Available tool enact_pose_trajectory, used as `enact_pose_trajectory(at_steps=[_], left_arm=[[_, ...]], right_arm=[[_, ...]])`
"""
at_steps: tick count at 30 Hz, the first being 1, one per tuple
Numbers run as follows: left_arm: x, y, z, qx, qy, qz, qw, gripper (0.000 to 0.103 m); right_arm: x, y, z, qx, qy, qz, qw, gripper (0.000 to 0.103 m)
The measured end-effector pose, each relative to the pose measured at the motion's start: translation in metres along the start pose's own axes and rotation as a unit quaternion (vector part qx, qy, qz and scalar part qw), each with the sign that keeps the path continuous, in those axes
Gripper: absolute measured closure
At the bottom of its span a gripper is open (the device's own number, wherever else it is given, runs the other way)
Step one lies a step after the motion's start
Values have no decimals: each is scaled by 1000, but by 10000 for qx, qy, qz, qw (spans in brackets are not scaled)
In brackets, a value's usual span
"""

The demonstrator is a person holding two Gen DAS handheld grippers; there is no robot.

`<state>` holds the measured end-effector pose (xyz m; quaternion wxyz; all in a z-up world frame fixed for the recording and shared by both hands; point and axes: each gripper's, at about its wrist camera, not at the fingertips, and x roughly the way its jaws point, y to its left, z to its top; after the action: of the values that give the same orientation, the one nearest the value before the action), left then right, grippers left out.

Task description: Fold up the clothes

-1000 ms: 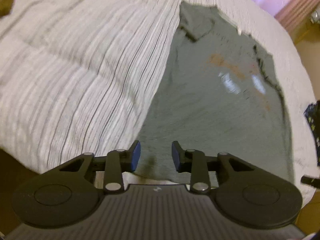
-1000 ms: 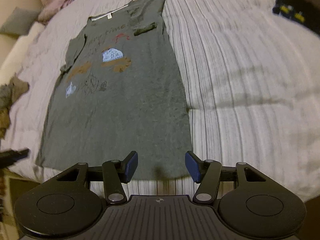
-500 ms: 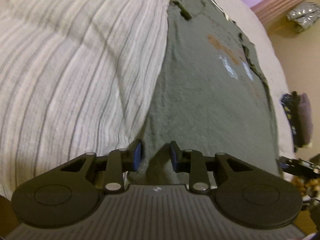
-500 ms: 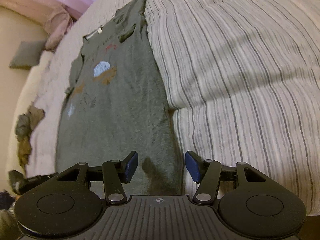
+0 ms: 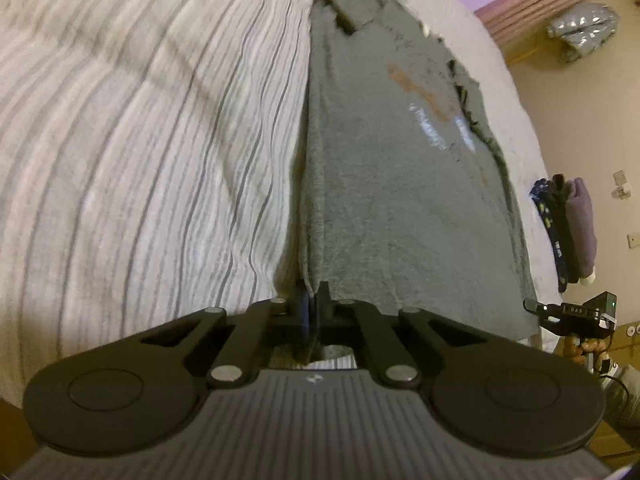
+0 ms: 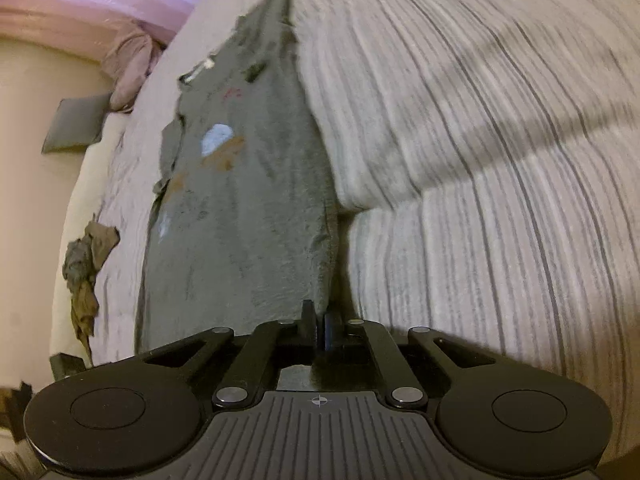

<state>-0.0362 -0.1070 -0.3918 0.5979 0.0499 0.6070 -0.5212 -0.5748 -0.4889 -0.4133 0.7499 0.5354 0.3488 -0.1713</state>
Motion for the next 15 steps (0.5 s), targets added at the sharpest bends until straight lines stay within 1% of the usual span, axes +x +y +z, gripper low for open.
enact_pose_trajectory(at_steps=[5,9,12,15], left_arm=[[-35,-11,-10,138,-292,-41,9995,103],[-63,-20,-19,242,-478,-64,9985,103],[-83,-23,-43,173,-294,7,9994,103],[-103,-25,-76,-37,-73,131,9999,103]], right_arm=[[-32,19,-5,-171,-284,-36,9994,102],[-50,30,-15,-302,-215,-21,9993,102],[-66,29,-33,-262,2,-102,9996,102],[-81,23,-61,-55,311,-231,9992,102]])
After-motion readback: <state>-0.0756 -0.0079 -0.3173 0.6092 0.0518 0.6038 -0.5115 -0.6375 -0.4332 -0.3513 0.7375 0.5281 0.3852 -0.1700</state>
